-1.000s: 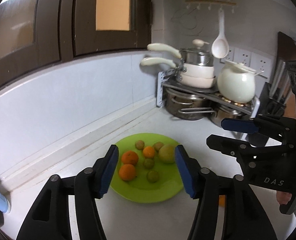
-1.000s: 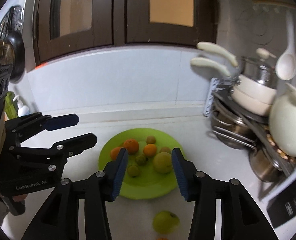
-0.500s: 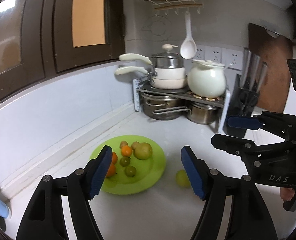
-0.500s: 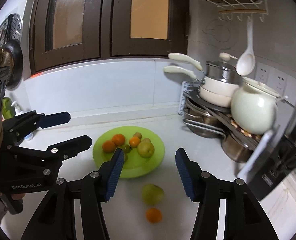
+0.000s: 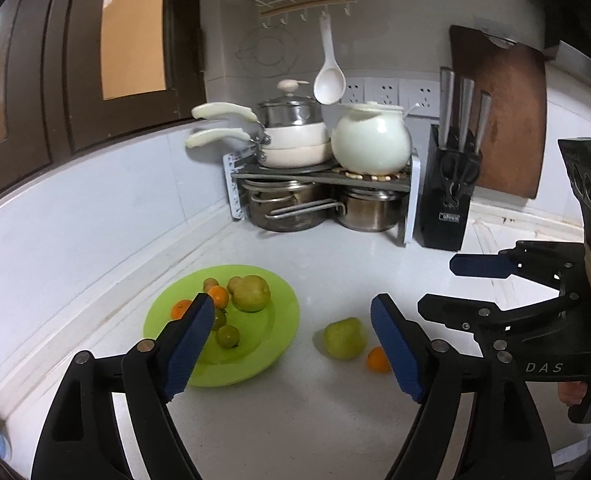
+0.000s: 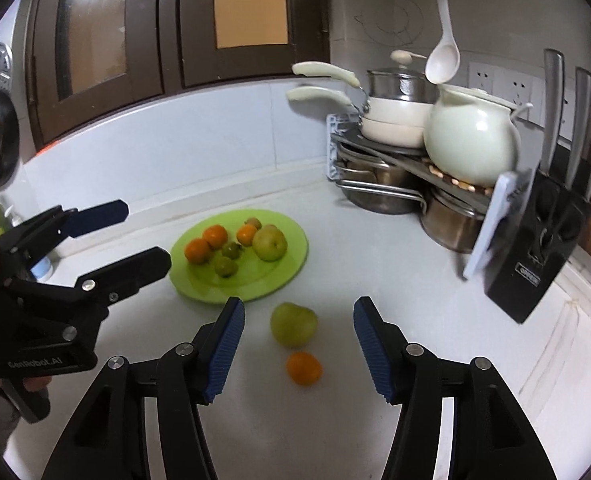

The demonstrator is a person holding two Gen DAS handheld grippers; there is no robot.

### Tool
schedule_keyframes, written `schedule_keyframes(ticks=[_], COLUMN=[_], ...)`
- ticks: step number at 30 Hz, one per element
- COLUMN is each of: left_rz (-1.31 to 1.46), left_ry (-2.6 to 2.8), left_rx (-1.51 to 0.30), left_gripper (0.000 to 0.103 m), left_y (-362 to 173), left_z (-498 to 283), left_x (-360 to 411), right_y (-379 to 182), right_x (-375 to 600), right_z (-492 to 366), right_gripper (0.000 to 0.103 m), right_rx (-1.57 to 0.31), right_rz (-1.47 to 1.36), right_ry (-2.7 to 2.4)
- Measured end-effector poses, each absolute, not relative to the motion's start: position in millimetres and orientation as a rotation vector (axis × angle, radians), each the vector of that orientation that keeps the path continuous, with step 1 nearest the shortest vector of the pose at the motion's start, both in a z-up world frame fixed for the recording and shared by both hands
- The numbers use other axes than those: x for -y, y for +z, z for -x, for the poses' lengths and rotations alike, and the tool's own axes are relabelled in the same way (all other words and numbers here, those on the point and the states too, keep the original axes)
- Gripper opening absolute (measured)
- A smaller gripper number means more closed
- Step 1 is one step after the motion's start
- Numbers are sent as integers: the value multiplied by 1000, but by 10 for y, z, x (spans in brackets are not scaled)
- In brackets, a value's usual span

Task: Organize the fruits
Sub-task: 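Move both open tools toward the last pear and orange on the counter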

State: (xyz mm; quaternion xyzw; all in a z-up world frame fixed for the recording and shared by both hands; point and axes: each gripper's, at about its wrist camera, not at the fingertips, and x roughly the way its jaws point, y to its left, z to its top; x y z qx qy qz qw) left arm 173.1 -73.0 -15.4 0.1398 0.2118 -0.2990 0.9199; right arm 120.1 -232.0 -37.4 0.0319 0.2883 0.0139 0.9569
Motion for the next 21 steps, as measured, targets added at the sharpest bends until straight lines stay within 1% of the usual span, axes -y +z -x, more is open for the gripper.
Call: schedule_keyframes(ticks=[12,21], left_rz=[-351,-402], left_ry=[-720,-792], left_rx=[-495,-567], left_gripper=[82,82], left_y=[-521,-786], left_z=[-1998,-2251], left_x=[814,942], right_y=[-755,-1165], right_x=[2300,2327], right_z=[-1319,-1510], right_gripper=[58,57], right_rx=[-667,-773], right_rz=[-97,-159], right_ry=[-12,5])
